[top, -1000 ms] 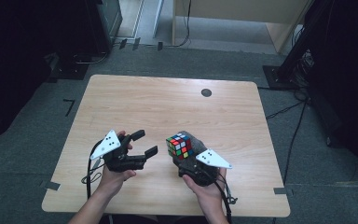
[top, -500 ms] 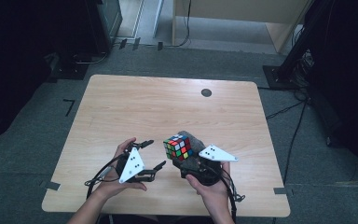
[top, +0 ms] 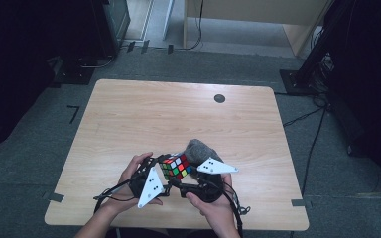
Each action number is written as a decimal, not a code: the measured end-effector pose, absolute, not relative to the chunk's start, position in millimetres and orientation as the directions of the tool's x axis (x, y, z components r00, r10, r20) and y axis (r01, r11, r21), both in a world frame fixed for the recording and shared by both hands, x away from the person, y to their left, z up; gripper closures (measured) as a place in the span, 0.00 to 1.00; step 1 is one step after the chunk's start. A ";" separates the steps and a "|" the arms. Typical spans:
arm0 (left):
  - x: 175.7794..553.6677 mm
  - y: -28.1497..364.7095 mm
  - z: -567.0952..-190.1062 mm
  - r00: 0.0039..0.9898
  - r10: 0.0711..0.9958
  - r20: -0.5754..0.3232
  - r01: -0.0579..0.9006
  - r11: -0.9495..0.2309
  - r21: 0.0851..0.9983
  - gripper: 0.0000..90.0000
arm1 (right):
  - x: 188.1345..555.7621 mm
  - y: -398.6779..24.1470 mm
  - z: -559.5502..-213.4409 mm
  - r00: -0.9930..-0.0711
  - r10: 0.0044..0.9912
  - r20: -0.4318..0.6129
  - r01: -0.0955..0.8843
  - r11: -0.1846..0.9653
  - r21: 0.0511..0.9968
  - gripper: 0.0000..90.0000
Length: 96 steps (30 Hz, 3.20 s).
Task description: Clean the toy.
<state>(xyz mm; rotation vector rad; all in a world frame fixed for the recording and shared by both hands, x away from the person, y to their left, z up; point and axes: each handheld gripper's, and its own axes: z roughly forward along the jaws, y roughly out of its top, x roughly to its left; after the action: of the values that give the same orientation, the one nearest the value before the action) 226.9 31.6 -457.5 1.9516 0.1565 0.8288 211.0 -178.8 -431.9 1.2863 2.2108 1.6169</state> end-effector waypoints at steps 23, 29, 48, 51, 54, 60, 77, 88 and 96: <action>256.4 57.4 -459.2 0.788 0.578 0.212 0.058 -0.413 0.909 0.37 | 253.9 -245.7 -500.5 -0.397 0.912 0.106 0.596 0.168 0.785 0.70; 259.6 60.3 -459.3 0.794 0.583 0.170 0.092 -0.391 0.916 0.37 | 253.4 -270.1 -494.2 -0.251 0.967 0.040 0.580 0.118 0.806 0.52; 257.9 58.6 -457.3 0.812 0.571 0.118 0.121 -0.363 0.924 0.37 | 264.3 -235.6 -517.6 -0.345 0.935 0.076 0.630 0.171 0.757 0.31; 258.1 60.5 -455.6 0.819 0.566 0.097 0.132 -0.350 0.927 0.37 | 261.1 -231.3 -518.9 -0.354 0.935 0.007 0.615 0.227 0.755 0.42; 257.2 61.2 -453.6 0.823 0.561 0.090 0.130 -0.341 0.931 0.37 | 258.2 -236.2 -517.7 -0.338 0.941 -0.005 0.607 0.222 0.764 0.71; 254.8 59.3 -453.8 0.831 0.544 0.115 0.104 -0.355 0.929 0.37 | 250.5 -253.5 -501.2 -0.343 0.926 0.157 0.557 0.066 0.828 0.83; 235.7 35.5 -456.1 0.850 0.467 0.243 -0.005 -0.455 0.890 0.38 | 214.0 -209.0 -433.2 -0.603 0.749 0.276 0.399 -0.016 0.917 0.81; 232.8 30.7 -456.1 0.847 0.453 0.278 -0.027 -0.486 0.873 0.38 | 200.2 -191.1 -419.8 -0.651 0.732 0.204 0.328 0.029 0.944 0.78; 237.9 32.3 -455.9 0.849 0.470 0.241 0.013 -0.474 0.880 0.38 | 202.3 -199.0 -422.7 -0.620 0.744 0.250 0.372 -0.003 0.928 0.79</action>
<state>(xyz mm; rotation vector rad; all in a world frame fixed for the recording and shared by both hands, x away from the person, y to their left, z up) 237.9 32.3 -455.9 2.0058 0.3545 0.5645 202.3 -199.0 -422.7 1.1589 1.9649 1.6577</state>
